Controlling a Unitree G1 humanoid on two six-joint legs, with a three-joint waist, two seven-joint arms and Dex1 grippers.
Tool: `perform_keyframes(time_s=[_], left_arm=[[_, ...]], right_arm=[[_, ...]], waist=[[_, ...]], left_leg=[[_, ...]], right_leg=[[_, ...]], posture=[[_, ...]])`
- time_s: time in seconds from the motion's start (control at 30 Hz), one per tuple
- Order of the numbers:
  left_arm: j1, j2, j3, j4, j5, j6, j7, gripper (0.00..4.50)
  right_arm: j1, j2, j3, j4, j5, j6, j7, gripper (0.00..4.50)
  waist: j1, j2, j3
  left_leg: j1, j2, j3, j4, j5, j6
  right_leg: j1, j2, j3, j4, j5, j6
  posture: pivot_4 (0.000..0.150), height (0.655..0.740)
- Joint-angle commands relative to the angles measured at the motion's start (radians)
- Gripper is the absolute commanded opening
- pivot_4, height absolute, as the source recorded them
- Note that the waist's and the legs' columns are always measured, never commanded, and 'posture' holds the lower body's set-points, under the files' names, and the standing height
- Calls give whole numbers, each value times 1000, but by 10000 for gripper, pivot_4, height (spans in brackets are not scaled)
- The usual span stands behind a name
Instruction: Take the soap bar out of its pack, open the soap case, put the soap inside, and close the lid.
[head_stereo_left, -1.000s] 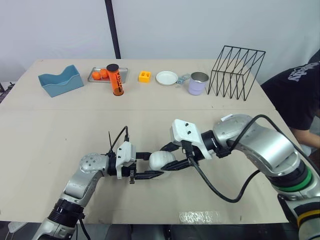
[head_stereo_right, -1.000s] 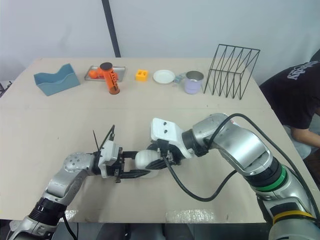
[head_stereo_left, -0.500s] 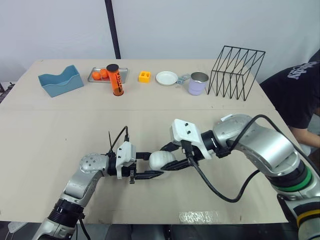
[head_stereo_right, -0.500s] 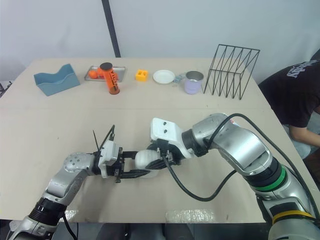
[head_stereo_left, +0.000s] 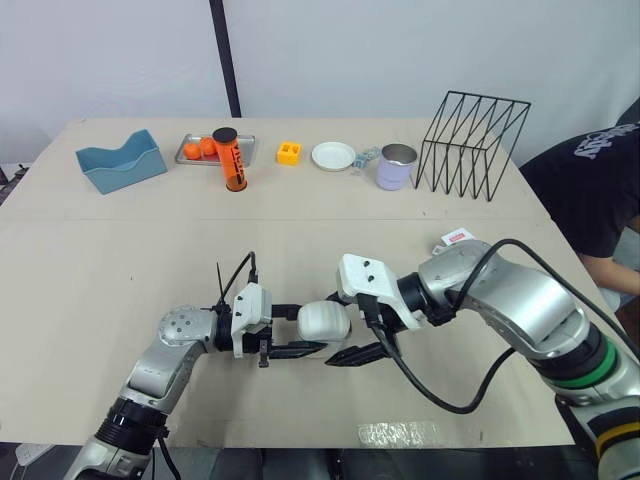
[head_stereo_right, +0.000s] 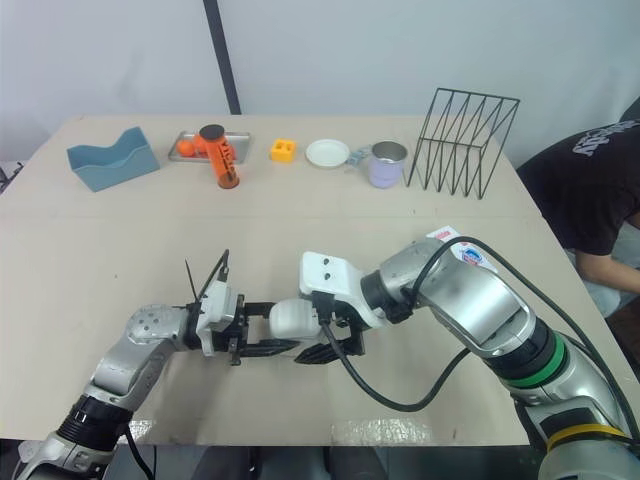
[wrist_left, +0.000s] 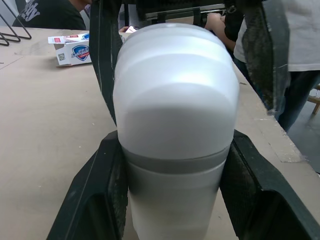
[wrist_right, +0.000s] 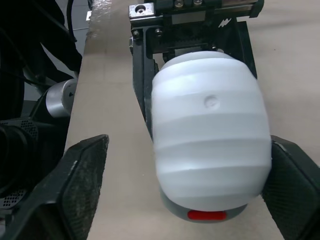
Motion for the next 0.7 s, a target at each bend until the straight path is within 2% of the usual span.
perform_keyframes(time_s=[0.03, 0.43, 0.7], left_arm=[[-7, -2, -6, -26, -3, -14, -3, 19452], [-9, -3, -8, -22, 2, -18, -5, 19452], [-8, -1, -6, -28, -4, -15, -5, 19452]], right_arm=[[7, -3, 7, -1, 4, 8, 2, 44064], [74, -76, -66, 2, 18, -23, 3, 44064], [218, -144, -194, 24, 20, -103, 1, 44064]], waist=[[0, 0, 0], [1, 0, 0], [1, -1, 1]], left_leg=[[0, 0, 0, 0, 0, 0], [-3, 0, 0, 0, 0, 0], [-4, -1, -1, 0, 0, 0]], right_leg=[[0, 0, 0, 0, 0, 0], [-2, 0, 0, 0, 0, 0], [-2, 0, -1, -1, 0, 0]], posture=[[1500, 7400], [1500, 7400], [1500, 7400]])
